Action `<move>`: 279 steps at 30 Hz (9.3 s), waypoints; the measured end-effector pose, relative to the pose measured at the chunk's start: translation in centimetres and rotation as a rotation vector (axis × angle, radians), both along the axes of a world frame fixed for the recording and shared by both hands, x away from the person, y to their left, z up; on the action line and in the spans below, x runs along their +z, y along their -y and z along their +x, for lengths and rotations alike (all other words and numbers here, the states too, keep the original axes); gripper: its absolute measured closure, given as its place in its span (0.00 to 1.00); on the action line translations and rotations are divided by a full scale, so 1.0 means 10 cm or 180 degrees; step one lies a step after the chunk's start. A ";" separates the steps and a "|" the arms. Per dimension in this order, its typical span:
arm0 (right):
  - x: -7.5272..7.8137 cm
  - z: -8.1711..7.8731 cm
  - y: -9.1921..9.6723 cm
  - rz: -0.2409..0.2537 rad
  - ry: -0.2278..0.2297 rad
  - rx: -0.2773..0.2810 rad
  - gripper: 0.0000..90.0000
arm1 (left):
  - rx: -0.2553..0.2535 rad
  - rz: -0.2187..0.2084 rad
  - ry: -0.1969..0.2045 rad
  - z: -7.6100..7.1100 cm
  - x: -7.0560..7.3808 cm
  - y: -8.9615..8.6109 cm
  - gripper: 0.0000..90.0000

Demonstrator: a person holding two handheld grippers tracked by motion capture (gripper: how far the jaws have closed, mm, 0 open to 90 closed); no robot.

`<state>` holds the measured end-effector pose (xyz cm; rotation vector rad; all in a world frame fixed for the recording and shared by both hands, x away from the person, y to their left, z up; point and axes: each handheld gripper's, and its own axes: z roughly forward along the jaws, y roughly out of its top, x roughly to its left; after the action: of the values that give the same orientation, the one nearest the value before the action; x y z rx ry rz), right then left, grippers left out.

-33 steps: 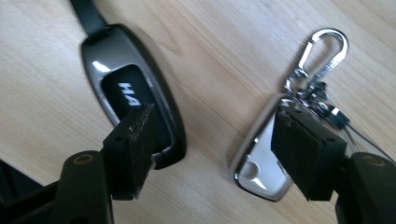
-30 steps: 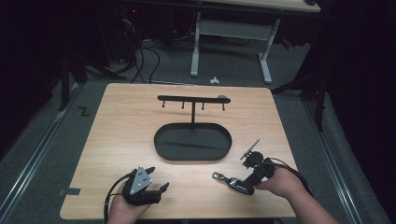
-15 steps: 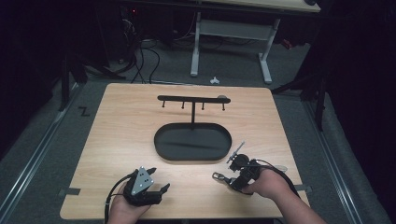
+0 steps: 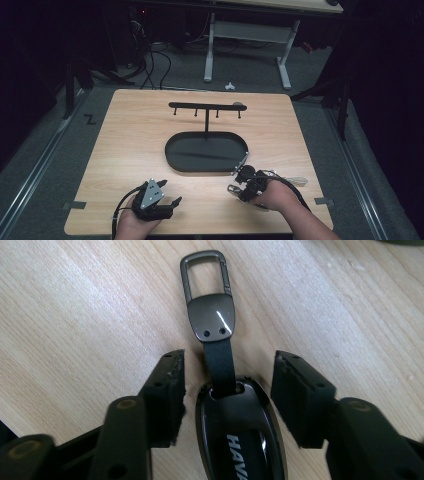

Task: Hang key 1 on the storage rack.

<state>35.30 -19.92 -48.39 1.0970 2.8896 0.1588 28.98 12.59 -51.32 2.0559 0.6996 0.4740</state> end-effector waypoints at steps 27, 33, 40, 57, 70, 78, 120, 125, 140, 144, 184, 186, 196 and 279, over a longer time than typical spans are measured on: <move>-0.04 0.06 -0.05 -0.0123 0.0009 0.0085 0.89 | 0.0019 -0.0036 -0.0018 -0.01 0.01 -0.04 0.29; -0.04 0.09 -0.04 -0.0098 -0.0058 0.0034 0.89 | 0.0032 -0.0070 -0.0037 -0.02 0.02 -0.06 0.32; -0.04 0.11 -0.03 -0.0088 -0.0093 0.0059 0.89 | 0.0090 -0.0108 -0.0032 -0.06 0.03 -0.11 0.32; 0.22 0.03 0.16 0.0210 0.0121 -0.0193 0.89 | 0.0014 -0.0135 -0.0014 -0.01 0.02 -0.04 0.32; 0.62 -0.09 0.40 0.0494 0.0381 -0.0415 0.89 | -0.0017 -0.0148 -0.0024 0.01 0.01 -0.02 0.32; 0.76 -0.07 0.44 0.0569 0.0540 -0.0522 0.89 | -0.0076 -0.0124 0.0006 0.01 0.01 0.01 0.31; 1.28 0.47 -0.07 0.0592 0.0766 -0.0370 0.89 | -0.0052 -0.0155 -0.0059 -0.01 0.00 -0.08 0.30; 1.33 0.54 -0.12 0.0615 0.0794 -0.0396 0.89 | -0.0052 -0.0146 -0.0043 -0.01 0.01 -0.07 0.30; 1.44 0.72 -0.25 0.0643 0.0870 -0.0402 0.89 | 0.0028 -0.0156 -0.0018 0.01 0.00 -0.12 0.28; 1.46 0.78 -0.28 0.0663 0.0893 -0.0424 0.89 | 0.0030 -0.0149 -0.0008 0.01 0.01 -0.13 0.28; 1.29 1.20 -0.50 0.0596 0.0931 -0.0610 0.89 | -0.0030 -0.0162 -0.0019 0.00 0.00 -0.12 0.28; 1.28 1.22 -0.51 0.0601 0.0944 -0.0652 0.89 | -0.0040 -0.0156 -0.0027 0.00 0.00 -0.12 0.28; 1.23 1.28 -0.53 0.0596 0.1009 -0.0726 0.89 | -0.0085 -0.0146 -0.0039 -0.01 0.00 -0.10 0.28; 0.20 -0.33 0.84 0.0913 0.1104 -0.1080 0.67 | -0.0166 0.0000 -0.0100 -0.01 -0.07 0.02 0.28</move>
<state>31.96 -28.29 -46.39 1.4185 2.3858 0.6878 28.88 12.36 -51.98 2.0804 0.6628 0.4125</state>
